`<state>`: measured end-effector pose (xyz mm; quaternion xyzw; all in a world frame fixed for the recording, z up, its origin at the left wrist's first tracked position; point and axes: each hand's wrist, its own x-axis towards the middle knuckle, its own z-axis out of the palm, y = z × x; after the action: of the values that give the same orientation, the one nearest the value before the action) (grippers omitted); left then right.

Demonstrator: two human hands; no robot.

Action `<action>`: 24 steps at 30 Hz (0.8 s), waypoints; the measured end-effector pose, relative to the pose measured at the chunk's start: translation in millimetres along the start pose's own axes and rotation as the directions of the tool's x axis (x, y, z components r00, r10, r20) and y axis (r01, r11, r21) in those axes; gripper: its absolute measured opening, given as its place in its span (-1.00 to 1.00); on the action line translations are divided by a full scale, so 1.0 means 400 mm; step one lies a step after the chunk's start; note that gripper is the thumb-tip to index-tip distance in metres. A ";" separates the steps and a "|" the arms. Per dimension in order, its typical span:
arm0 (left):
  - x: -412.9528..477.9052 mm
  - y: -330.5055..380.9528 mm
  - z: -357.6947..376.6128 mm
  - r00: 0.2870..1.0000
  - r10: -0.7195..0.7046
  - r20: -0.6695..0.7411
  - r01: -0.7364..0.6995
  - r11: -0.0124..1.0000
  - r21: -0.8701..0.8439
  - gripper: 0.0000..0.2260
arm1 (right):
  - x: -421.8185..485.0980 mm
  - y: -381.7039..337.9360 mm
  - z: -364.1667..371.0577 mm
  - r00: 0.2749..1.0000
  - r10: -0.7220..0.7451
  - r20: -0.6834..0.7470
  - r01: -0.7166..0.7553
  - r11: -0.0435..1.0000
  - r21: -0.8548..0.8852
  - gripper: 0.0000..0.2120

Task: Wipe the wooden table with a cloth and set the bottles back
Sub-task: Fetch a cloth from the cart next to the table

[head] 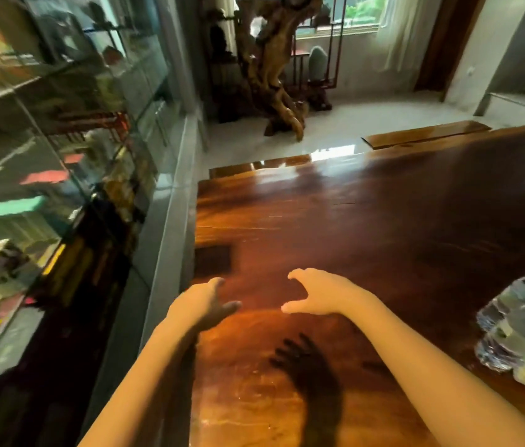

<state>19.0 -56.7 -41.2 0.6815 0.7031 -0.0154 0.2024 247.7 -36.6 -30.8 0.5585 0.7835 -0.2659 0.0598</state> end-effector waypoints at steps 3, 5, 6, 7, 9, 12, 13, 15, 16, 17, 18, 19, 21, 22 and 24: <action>-0.050 -0.116 -0.017 0.994 -0.111 -0.024 0.110 0.993 -0.045 -0.39 | 0.063 -0.114 0.024 0.993 -0.111 0.047 0.114 0.993 -0.044 -0.27; -0.088 -0.185 -0.022 0.980 -0.192 -0.042 0.188 0.979 -0.084 -0.38 | 0.098 -0.188 0.038 0.980 -0.182 0.075 0.188 0.980 -0.072 -0.27; -0.107 -0.215 -0.022 0.973 -0.225 -0.047 0.220 0.970 -0.100 -0.37 | 0.112 -0.222 0.044 0.973 -0.215 0.089 0.222 0.971 -0.085 -0.28; -0.125 -0.243 -0.022 0.964 -0.260 -0.050 0.253 0.961 -0.116 -0.37 | 0.125 -0.257 0.050 0.964 -0.245 0.104 0.256 0.961 -0.101 -0.27; -0.162 -0.289 -0.018 0.942 -0.330 -0.054 0.320 0.937 -0.142 -0.37 | 0.149 -0.321 0.062 0.943 -0.300 0.141 0.318 0.939 -0.132 -0.26; -0.218 -0.338 -0.008 0.902 -0.426 -0.069 0.409 0.895 -0.178 -0.39 | 0.176 -0.403 0.090 0.904 -0.376 0.202 0.412 0.893 -0.182 -0.25; -0.239 -0.350 -0.003 0.885 -0.460 -0.072 0.440 0.877 -0.195 -0.38 | 0.184 -0.427 0.101 0.890 -0.398 0.222 0.441 0.876 -0.196 -0.25; -0.282 -0.371 0.010 0.843 -0.532 -0.077 0.503 0.832 -0.236 -0.36 | 0.194 -0.474 0.124 0.858 -0.441 0.263 0.498 0.839 -0.218 -0.24; -0.305 -0.378 0.018 0.821 -0.566 -0.077 0.532 0.806 -0.257 -0.36 | 0.196 -0.497 0.136 0.839 -0.464 0.282 0.528 0.819 -0.223 -0.23; -0.328 -0.382 0.027 0.797 -0.600 -0.074 0.561 0.779 -0.278 -0.36 | 0.198 -0.519 0.148 0.817 -0.491 0.302 0.561 0.796 -0.225 -0.22; -0.353 -0.384 0.037 0.769 -0.636 -0.071 0.592 0.749 -0.298 -0.36 | 0.196 -0.541 0.161 0.793 -0.517 0.324 0.595 0.771 -0.226 -0.22; -0.380 -0.383 0.048 0.732 -0.677 -0.068 0.628 0.711 -0.317 -0.36 | 0.193 -0.563 0.176 0.765 -0.541 0.349 0.630 0.743 -0.227 -0.22; -0.440 -0.375 0.074 0.642 -0.763 -0.071 0.695 0.619 -0.366 -0.37 | 0.178 -0.605 0.205 0.702 -0.589 0.399 0.699 0.677 -0.230 -0.22; -0.473 -0.368 0.090 0.594 -0.802 -0.071 0.723 0.570 -0.391 -0.37 | 0.165 -0.625 0.219 0.667 -0.613 0.424 0.734 0.639 -0.230 -0.22; -0.539 -0.350 0.126 0.500 -0.863 -0.073 0.755 0.475 -0.453 -0.38 | 0.133 -0.663 0.251 0.593 -0.651 0.474 0.796 0.563 -0.224 -0.23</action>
<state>-105.1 -286.9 -57.4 0.2056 0.9533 0.1202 0.1858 -33.0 -102.7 -44.4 0.0994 0.9582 -0.1856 0.1935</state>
